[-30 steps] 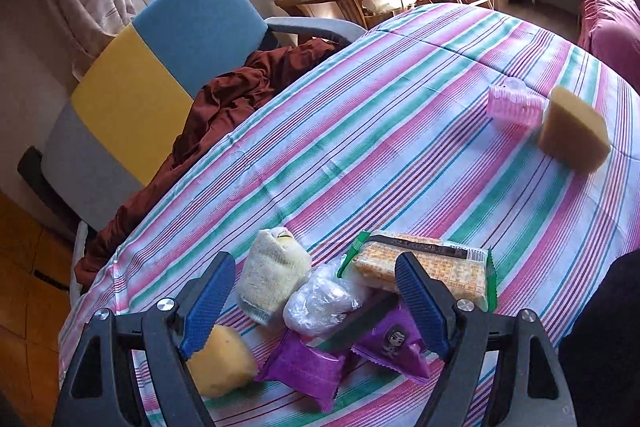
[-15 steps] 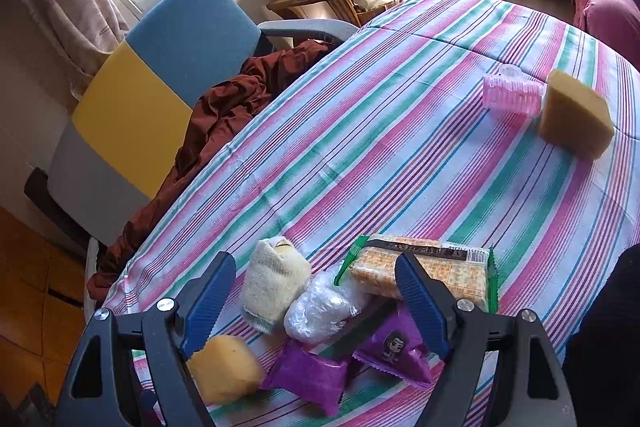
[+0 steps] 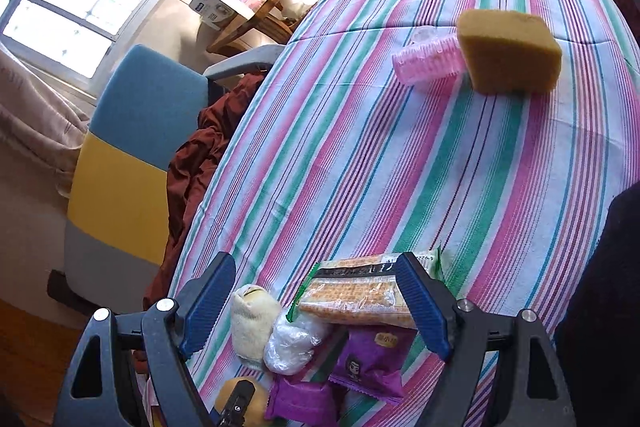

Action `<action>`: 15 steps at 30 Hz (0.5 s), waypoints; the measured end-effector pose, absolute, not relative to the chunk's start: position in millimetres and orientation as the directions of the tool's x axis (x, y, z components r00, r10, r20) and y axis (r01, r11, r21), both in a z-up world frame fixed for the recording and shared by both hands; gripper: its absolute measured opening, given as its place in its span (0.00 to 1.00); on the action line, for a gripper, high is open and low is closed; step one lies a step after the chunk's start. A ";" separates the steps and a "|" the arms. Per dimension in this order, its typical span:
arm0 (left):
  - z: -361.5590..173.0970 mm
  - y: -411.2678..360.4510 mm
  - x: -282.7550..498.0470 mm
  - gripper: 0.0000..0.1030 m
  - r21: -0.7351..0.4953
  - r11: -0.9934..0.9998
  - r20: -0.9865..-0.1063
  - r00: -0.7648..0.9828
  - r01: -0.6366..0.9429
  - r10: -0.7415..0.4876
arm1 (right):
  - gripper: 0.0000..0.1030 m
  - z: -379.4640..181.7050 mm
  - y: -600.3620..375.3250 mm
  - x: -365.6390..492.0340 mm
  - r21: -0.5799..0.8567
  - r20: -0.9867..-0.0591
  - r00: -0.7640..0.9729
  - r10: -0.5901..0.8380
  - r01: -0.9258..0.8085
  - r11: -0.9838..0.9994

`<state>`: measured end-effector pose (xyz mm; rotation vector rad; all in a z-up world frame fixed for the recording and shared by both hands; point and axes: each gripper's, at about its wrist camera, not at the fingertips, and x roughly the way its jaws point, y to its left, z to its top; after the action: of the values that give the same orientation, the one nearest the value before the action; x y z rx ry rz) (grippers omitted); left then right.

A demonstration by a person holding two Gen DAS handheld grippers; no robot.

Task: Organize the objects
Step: 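Grasp the yellow sponge with the left tool, then lift the sponge with the left tool while the right tool moves to the purple pouch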

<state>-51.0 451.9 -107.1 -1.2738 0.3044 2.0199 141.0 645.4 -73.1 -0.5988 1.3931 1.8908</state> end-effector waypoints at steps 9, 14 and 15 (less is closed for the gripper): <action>-103.1 434.9 -35.1 0.62 -0.162 -0.651 -0.817 -0.269 -0.742 0.510 | 0.81 -80.1 647.1 144.5 0.600 -0.746 -0.615 0.257 -0.787 -0.144; -105.9 423.8 -23.5 0.60 -0.135 -0.621 -0.784 -0.300 -0.772 0.544 | 0.81 -84.6 650.8 151.0 0.547 -0.787 -0.553 0.276 -0.831 -0.105; -106.7 422.6 -23.2 0.60 -0.128 -0.613 -0.781 -0.302 -0.779 0.547 | 0.81 -85.3 651.7 152.3 0.536 -0.794 -0.539 0.281 -0.839 -0.097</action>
<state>-23.2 422.6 -106.7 -1.0497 0.3487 1.9950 152.3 651.7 -85.3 -0.6559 1.3570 1.7516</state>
